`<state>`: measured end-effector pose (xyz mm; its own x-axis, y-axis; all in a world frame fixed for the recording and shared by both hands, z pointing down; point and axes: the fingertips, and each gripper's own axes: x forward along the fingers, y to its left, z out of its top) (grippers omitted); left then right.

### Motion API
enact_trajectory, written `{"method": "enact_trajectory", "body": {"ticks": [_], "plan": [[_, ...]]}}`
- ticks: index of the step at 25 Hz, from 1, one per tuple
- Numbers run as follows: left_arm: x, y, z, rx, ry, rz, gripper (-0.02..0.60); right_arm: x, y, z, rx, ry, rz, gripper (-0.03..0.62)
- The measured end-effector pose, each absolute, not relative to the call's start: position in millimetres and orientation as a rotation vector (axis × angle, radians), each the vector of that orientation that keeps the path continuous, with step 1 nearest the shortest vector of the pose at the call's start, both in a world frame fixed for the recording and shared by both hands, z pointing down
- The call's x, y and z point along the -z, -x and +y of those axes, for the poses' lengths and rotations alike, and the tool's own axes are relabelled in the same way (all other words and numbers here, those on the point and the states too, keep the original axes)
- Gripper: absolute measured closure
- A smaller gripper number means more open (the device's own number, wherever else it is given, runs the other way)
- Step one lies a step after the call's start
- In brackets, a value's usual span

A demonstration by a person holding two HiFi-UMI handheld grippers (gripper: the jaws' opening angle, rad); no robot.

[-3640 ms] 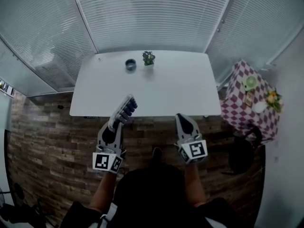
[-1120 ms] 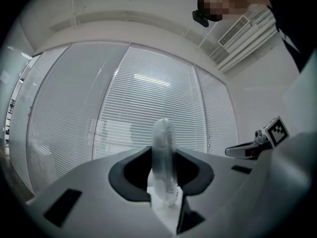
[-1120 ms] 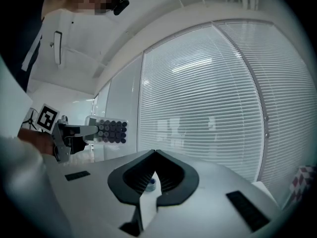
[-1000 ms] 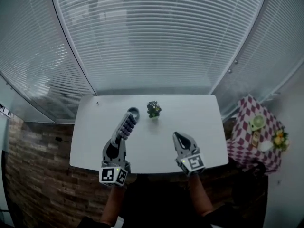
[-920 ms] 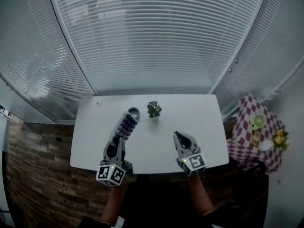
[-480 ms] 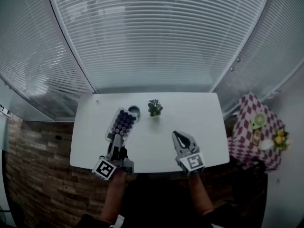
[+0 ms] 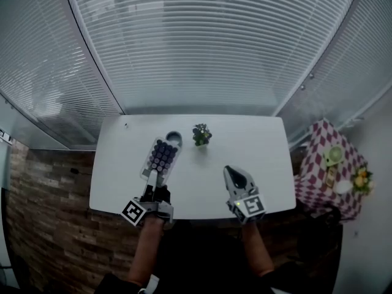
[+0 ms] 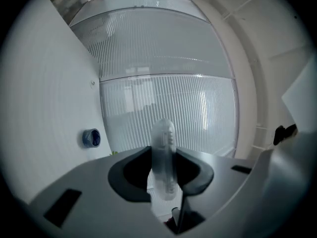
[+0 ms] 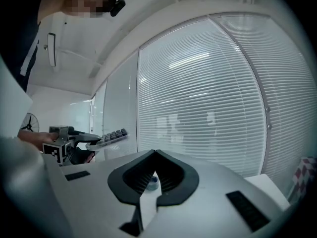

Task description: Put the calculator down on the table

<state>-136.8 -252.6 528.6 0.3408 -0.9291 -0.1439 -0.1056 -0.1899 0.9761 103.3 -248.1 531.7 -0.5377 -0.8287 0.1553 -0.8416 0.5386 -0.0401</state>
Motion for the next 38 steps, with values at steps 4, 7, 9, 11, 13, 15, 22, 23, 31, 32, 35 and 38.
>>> {"method": "enact_trajectory", "body": {"ticks": [4, 7, 9, 11, 13, 15, 22, 23, 31, 32, 35, 38], "plan": [[-539.0, 138.8, -254.0, 0.985, -1.561, -0.978, 0.482, -531.4, -101.8, -248.3, -0.158, -1.441, -2.653, 0.588], [-550.0, 139.1, -256.9, 0.959, -1.554, -0.991, 0.481, -532.1, -102.8, -248.8, -0.156, -1.441, -2.657, 0.588], [-559.1, 138.5, -258.9, 0.937, -1.539, -1.008, 0.481, -532.7, -103.3, -248.8, -0.152, -1.437, -2.660, 0.588], [-568.8, 136.7, -261.2, 0.920, -1.520, -1.014, 0.481, -532.4, -104.6, -249.2, -0.153, -1.446, -2.662, 0.588], [-578.4, 133.9, -263.5, 0.907, -1.501, -1.006, 0.482, -530.8, -104.8, -249.1, -0.158, -1.449, -2.660, 0.587], [-589.2, 130.8, -266.4, 0.885, -1.491, -1.007, 0.480, -528.7, -104.9, -249.2, -0.161, -1.447, -2.656, 0.587], [-636.6, 129.6, -278.7, 0.811, -1.448, -1.070, 0.482, -533.3, -107.0, -250.3, -0.161, -1.438, -2.649, 0.587], [-642.9, 130.6, -280.8, 0.799, -1.443, -1.086, 0.482, -534.5, -107.2, -249.9, -0.165, -1.435, -2.643, 0.588], [-708.7, 109.0, -299.2, 0.693, -1.397, -1.002, 0.482, -529.7, -105.9, -250.8, -0.174, -1.438, -2.657, 0.588], [-719.6, 105.8, -299.5, 0.672, -1.380, -0.992, 0.480, -530.0, -105.9, -250.2, -0.176, -1.434, -2.655, 0.587], [-744.7, 100.7, -304.8, 0.605, -1.378, -0.990, 0.481, -524.3, -104.3, -250.9, -0.168, -1.439, -2.658, 0.587], [-764.8, 93.4, -306.6, 0.549, -1.383, -0.984, 0.482, -530.0, -107.7, -248.3, -0.172, -1.431, -2.629, 0.588]]}}
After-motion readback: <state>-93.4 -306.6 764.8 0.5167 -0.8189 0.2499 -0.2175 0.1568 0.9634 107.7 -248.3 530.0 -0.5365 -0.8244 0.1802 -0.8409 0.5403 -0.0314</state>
